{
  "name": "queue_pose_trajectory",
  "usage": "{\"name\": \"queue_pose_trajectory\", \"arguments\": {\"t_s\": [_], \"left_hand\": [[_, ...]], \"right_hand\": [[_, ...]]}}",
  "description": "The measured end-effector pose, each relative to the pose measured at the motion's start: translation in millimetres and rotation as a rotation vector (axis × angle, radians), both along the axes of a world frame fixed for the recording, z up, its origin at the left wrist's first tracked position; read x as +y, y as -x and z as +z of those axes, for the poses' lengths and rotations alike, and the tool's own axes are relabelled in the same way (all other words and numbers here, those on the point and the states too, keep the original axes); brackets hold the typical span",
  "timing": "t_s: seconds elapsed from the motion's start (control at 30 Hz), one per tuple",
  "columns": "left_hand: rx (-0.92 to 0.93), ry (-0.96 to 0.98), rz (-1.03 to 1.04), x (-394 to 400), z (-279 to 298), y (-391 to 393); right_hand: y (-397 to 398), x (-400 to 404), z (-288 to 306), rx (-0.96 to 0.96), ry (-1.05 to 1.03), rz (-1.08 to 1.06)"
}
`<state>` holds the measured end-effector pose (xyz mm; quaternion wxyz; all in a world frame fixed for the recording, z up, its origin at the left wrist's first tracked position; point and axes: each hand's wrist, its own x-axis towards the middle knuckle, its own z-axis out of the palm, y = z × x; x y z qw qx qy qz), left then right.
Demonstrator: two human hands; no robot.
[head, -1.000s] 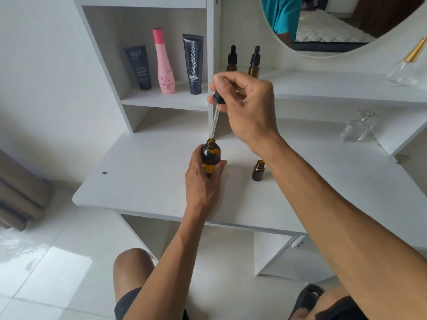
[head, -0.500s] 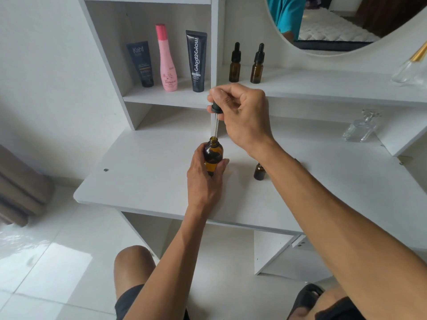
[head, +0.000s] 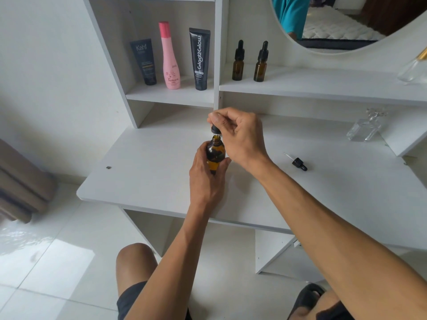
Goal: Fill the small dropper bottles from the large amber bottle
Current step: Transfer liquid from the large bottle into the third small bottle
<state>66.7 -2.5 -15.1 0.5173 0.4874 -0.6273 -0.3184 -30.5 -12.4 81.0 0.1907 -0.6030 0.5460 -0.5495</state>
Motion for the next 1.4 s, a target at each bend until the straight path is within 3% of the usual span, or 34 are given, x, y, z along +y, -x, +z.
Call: {"name": "queue_pose_trajectory", "arguments": {"t_s": [0.53,1.4], "left_hand": [[0.001,-0.002,-0.011,1.3,2.0,0.0],[-0.025,-0.02,0.032,-2.5,-3.1,2.5]], "right_hand": [[-0.1,2.0,-5.8,0.043,-0.024,-0.018],[12.9,10.8,44.3,-0.253,0.15,-0.005]]}}
